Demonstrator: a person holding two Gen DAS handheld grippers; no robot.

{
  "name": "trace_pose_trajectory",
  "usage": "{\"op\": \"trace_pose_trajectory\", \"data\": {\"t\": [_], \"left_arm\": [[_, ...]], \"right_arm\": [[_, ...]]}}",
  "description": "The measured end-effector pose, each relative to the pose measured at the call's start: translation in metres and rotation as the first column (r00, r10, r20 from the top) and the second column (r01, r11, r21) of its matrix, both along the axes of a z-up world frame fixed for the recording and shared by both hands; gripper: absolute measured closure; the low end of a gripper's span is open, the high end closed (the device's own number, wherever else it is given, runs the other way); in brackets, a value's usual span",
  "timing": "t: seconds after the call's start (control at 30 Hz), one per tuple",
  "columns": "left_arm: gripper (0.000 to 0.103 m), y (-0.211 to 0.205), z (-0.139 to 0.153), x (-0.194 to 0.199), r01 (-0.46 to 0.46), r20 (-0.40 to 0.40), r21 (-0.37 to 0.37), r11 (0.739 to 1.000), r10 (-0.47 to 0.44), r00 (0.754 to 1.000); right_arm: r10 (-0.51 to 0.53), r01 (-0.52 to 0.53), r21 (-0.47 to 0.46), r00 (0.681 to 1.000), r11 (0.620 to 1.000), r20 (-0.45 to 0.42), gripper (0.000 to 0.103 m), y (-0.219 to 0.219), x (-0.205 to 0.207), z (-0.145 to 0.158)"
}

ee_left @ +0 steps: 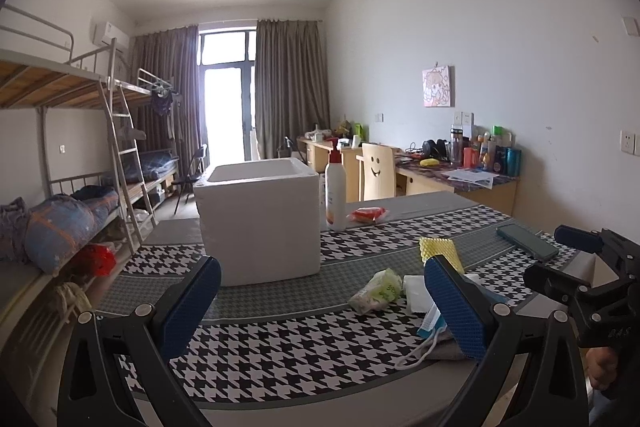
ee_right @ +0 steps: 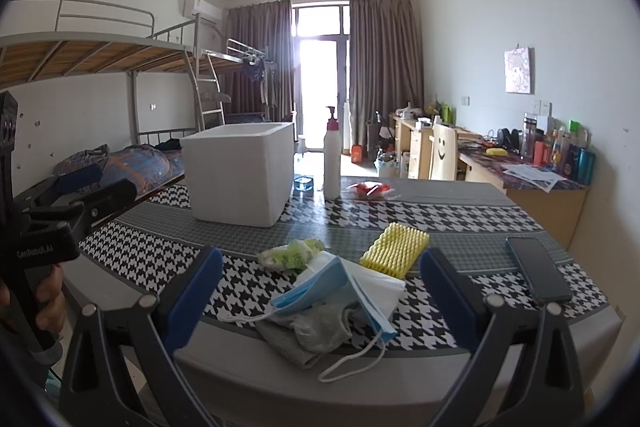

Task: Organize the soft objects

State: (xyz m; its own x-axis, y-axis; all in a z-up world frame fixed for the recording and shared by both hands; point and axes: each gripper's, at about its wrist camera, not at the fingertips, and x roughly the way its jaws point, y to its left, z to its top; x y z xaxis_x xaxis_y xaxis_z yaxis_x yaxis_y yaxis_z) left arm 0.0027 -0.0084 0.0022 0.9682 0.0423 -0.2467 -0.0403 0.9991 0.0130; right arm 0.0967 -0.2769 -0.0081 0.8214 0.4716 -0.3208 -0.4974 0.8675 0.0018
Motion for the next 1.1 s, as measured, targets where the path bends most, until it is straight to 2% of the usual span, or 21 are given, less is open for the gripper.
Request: {"op": "trace_pose_trajectory", "data": {"t": [0.13, 0.27, 0.47, 0.8, 1.1], "left_arm": [[0.001, 0.0, -0.001, 0.001, 0.006, -0.009, -0.003, 1.0, -0.006, 1.0], [0.001, -0.005, -0.001, 0.0, 0.001, -0.001, 0.025, 1.0, 0.0, 1.0], [0.001, -0.004, -0.004, 0.002, 0.012, -0.025, 0.014, 1.0, -0.012, 1.0], [0.001, 0.0, -0.001, 0.006, -0.003, -0.017, 0.004, 1.0, 0.004, 1.0], [0.001, 0.0, -0.007, 0.022, 0.009, -0.055, 0.002, 1.0, -0.009, 0.998]], "right_arm": [[0.0, 0.0, -0.001, 1.0, 1.0, 0.003, 0.003, -0.001, 0.0, 0.001], [0.0, 0.0, -0.001, 1.0, 1.0, 0.002, 0.003, 0.0, 0.0, 0.0], [-0.003, 0.003, 0.002, 1.0, 1.0, -0.002, 0.003, -0.001, 0.001, 0.001], [-0.009, 0.009, -0.004, 1.0, 1.0, 0.001, 0.003, -0.002, 0.006, 0.0], [-0.022, 0.021, -0.022, 0.999, 1.0, -0.04, 0.003, 0.001, 0.024, -0.01]]}}
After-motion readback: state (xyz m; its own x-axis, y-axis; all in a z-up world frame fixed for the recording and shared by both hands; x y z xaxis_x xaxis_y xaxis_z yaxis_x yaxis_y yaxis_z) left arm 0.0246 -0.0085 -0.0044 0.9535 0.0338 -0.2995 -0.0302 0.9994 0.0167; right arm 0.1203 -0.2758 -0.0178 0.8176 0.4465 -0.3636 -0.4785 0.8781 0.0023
